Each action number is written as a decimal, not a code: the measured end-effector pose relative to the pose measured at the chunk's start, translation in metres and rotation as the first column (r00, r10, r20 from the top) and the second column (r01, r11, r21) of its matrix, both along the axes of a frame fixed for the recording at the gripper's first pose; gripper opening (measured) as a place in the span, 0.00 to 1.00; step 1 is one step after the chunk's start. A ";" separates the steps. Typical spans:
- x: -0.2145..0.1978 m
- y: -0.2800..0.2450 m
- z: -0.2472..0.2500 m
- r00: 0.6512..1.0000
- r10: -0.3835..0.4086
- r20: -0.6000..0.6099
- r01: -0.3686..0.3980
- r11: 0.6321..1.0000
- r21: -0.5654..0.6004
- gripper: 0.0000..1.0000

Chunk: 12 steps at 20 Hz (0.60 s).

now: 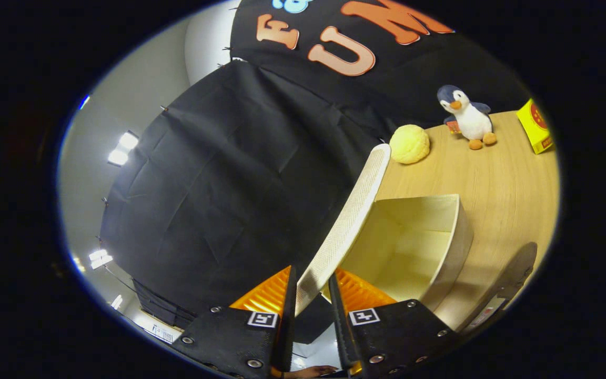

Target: Open the storage box then place both shoes into the box .Put the left shoe in first, then the right shoe, with the right side of both shoes facing outward in a uniform manner.

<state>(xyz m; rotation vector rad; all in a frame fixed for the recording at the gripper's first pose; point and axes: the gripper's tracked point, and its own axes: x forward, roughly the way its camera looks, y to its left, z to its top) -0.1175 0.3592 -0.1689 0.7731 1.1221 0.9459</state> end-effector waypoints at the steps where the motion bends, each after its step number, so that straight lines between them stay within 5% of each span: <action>1: -0.005 0.010 0.004 1.000 0.018 -0.005 -0.018 1.000 -0.006 0.32; 4: 0.001 0.041 0.016 1.000 0.025 -0.008 -0.025 0.999 0.028 0.23; 12: 0.007 0.149 0.027 0.995 0.099 0.021 -0.100 0.995 0.014 0.22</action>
